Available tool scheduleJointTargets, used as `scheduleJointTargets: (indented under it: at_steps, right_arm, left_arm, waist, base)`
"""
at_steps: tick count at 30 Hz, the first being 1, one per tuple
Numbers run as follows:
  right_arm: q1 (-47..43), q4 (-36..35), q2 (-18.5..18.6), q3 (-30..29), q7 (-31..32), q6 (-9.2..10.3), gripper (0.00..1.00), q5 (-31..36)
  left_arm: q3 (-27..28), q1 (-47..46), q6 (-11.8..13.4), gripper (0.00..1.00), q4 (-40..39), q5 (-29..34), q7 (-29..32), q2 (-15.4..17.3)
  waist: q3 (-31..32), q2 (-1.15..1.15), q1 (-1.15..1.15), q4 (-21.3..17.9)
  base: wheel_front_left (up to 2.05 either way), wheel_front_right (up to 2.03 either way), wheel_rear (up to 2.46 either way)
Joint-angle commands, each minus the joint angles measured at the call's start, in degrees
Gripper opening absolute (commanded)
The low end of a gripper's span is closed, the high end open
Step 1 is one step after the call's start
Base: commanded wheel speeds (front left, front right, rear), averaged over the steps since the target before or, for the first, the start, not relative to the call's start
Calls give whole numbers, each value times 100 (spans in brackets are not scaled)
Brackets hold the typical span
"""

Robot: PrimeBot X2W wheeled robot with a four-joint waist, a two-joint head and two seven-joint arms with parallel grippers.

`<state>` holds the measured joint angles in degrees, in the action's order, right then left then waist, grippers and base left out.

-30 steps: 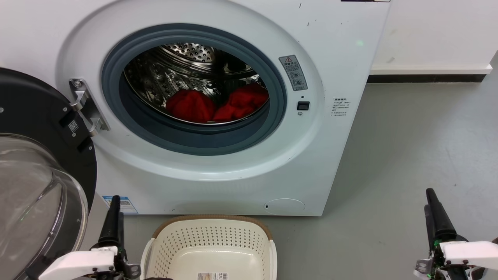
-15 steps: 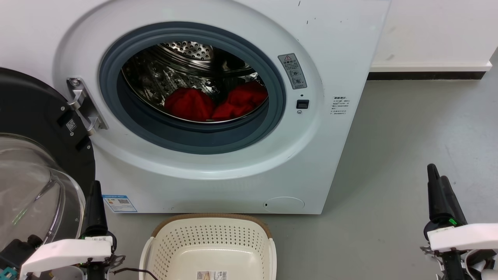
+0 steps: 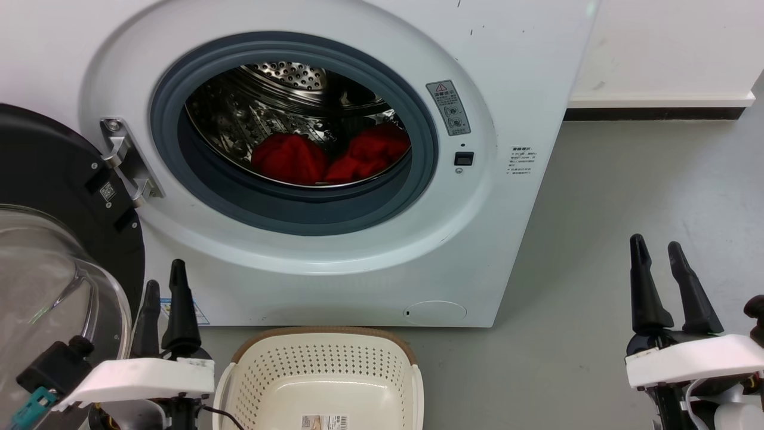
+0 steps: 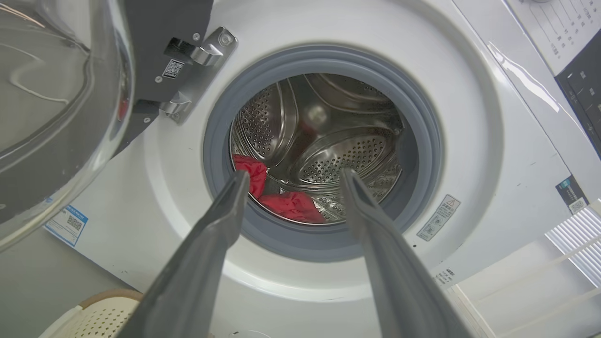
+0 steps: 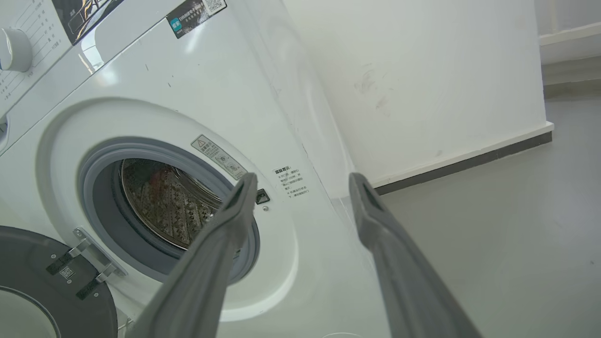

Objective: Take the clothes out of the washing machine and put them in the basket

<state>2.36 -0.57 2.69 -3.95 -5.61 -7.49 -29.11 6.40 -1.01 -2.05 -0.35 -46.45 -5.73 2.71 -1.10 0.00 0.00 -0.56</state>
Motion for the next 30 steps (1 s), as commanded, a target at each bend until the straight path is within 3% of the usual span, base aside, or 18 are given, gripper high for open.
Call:
scheduleJointTargets:
  at_steps: [1,20,30]
  right_arm:
    - [29,-152,29,39,-70,0,100,270]
    - [-96,-348,30,230,-358,0,100,1799]
    - [-188,-311,30,310,-497,0,100,2510]
  left_arm:
    - [-58,20,43,100,-138,260,-56,14]
    - [-610,197,317,100,-521,2089,-341,17]
    - [-913,283,451,100,-535,2764,-486,158]
  waist:
    - [1,0,0,-1]
    - [-13,0,0,-1]
    - [-19,0,0,0]
  base:
    - [0,0,0]
    - [0,0,0]
    - [0,0,0]
